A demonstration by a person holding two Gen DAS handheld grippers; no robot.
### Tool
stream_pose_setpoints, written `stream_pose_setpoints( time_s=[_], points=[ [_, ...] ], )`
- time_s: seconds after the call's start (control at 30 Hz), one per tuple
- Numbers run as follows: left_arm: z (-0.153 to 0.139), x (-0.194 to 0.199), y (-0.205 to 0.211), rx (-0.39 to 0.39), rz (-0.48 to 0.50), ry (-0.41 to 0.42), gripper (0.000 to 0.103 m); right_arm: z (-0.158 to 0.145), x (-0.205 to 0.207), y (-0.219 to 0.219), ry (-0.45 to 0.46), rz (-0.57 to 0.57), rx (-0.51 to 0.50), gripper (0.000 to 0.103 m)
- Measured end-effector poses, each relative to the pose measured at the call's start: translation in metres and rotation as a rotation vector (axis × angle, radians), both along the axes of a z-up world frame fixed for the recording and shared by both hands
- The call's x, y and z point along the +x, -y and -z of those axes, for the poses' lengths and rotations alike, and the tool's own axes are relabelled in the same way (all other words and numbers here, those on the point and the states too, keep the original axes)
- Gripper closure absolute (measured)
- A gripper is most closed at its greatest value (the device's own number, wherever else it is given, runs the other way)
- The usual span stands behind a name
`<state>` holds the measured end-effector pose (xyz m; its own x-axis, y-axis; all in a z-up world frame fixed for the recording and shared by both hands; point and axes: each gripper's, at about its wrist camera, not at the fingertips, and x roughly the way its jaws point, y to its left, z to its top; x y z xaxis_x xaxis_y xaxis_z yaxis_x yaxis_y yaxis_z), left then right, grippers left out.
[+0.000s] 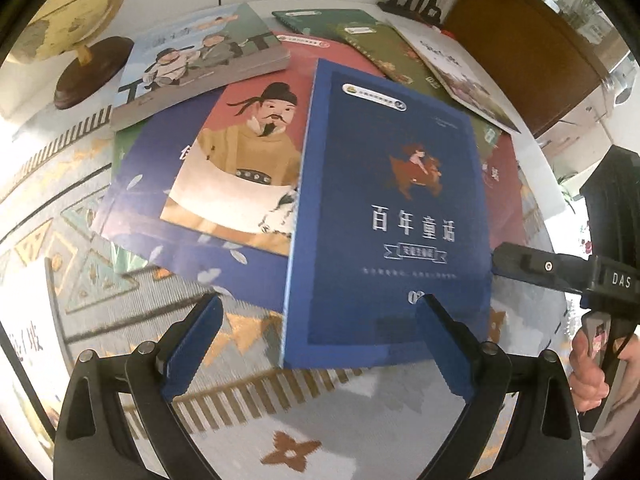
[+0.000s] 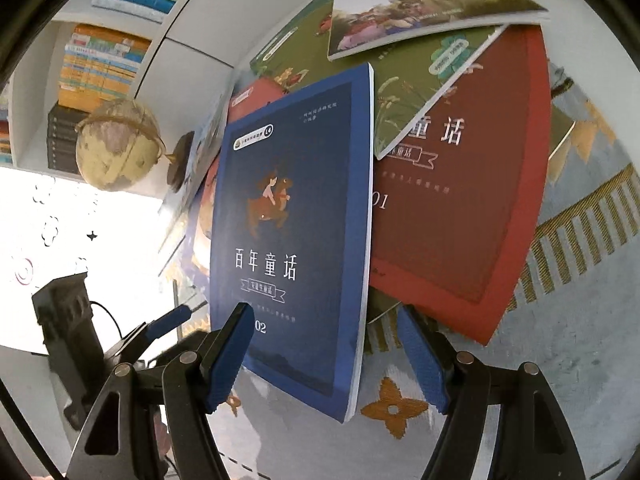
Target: Organize books
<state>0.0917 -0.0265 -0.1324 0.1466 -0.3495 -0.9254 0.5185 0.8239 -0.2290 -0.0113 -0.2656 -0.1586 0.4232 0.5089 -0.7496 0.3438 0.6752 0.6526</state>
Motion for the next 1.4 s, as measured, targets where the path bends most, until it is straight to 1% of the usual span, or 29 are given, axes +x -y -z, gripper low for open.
stream_pose_setpoints(
  time_s=[0.07, 0.13, 0.17, 0.2, 0.23, 0.33, 0.4, 0.43, 0.53, 0.73, 0.93, 1.03, 1.2, 1.4],
  points=[
    [0.004, 0.003, 0.004, 0.008, 0.005, -0.004, 0.007, 0.003, 0.001, -0.001, 0.000, 0.015, 0.009, 0.030],
    [0.007, 0.004, 0.006, 0.001, 0.008, -0.020, 0.009, 0.004, 0.000, 0.001, -0.002, 0.020, 0.023, 0.029],
    [0.011, 0.005, 0.007, -0.002, 0.012, -0.035, 0.013, 0.004, 0.000, 0.003, 0.002, 0.020, 0.032, 0.029],
    [0.012, 0.004, 0.007, -0.001, 0.017, -0.044, 0.018, 0.005, -0.001, 0.004, 0.005, 0.023, 0.043, 0.029],
    [0.014, 0.003, 0.009, 0.004, 0.023, -0.050, 0.021, 0.005, -0.001, 0.005, 0.008, 0.029, 0.053, 0.029],
    [0.014, -0.001, 0.014, 0.007, 0.042, -0.038, 0.022, 0.007, -0.004, 0.009, 0.013, 0.052, 0.076, 0.029],
    [0.012, -0.003, 0.016, -0.012, 0.056, -0.050, 0.028, 0.007, -0.004, 0.007, 0.026, 0.050, 0.094, 0.029],
    [0.012, -0.004, 0.018, -0.015, 0.065, -0.054, 0.028, 0.007, -0.004, 0.006, 0.021, 0.049, 0.096, 0.029],
    [0.013, -0.008, 0.026, -0.018, 0.086, -0.061, 0.029, 0.006, -0.003, 0.004, 0.020, 0.030, 0.081, 0.029],
    [0.015, -0.009, 0.032, -0.019, 0.089, -0.069, 0.029, 0.009, -0.006, 0.010, 0.031, 0.060, 0.147, 0.029],
    [0.014, -0.008, 0.029, -0.031, 0.083, -0.081, 0.029, 0.007, -0.005, 0.009, 0.034, 0.055, 0.143, 0.029],
    [0.013, -0.009, 0.027, -0.027, 0.084, -0.080, 0.029, 0.006, -0.004, 0.009, 0.061, 0.061, 0.182, 0.030],
    [0.013, -0.009, 0.028, -0.025, 0.085, -0.084, 0.029, 0.005, 0.002, 0.007, 0.054, 0.050, 0.152, 0.029],
    [0.015, -0.009, 0.028, -0.025, 0.082, -0.086, 0.029, 0.006, 0.001, 0.012, 0.073, 0.069, 0.199, 0.029]
  ],
)
